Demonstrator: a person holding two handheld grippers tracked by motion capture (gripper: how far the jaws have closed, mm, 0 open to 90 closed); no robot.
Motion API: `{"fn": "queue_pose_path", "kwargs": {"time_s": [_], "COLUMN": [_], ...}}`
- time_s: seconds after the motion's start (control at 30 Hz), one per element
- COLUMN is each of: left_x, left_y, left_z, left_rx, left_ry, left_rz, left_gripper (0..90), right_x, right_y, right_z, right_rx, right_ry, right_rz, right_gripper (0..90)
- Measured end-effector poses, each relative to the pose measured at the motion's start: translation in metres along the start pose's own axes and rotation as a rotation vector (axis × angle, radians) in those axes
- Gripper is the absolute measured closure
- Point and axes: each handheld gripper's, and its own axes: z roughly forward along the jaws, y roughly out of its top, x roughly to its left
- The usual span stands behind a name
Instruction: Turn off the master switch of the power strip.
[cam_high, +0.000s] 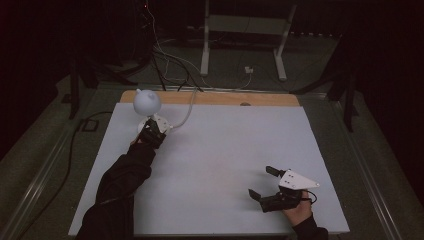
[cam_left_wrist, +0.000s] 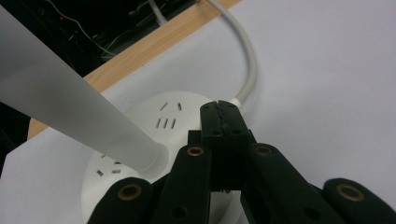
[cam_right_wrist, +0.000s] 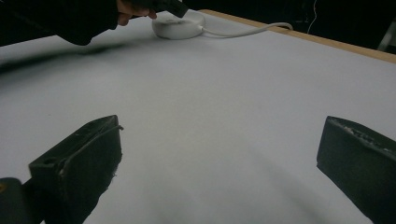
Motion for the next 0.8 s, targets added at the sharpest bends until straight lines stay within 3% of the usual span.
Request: {"fn": "queue_pose_path", "kwargs": {"time_s": [0.3,0.47,0.6,0.8], "left_x": [0.004,0.008,0.009,0.014], "left_y": [0.001,0.002,0.003,0.008], "left_z": [-0.012,-0.017,-0.023,-0.035], "left_rx": [-0.016,-0.023,-0.027,-0.045], "left_ry": [-0.038,-0.079,-0.109,-0.173], "left_rz": [-0.028,-0.089,-0.099,-0.173], "left_gripper": [90.0,90.0,90.0,90.0], "right_x": [0.0,0.001,0.0,0.0], "right_y": [0.0,0.0,0.001,0.001], "right_z": [0.001,0.001,0.0,0.001], "right_rx": [0.0,0.0,-0.002,-0.001], "right_ry": [-0.001,-0.001,-0.001,0.0], "right_rz": [-0.001,-0.002,-0.002,0.0], "right_gripper": [0.0,0.0,0.0,0.0]}}
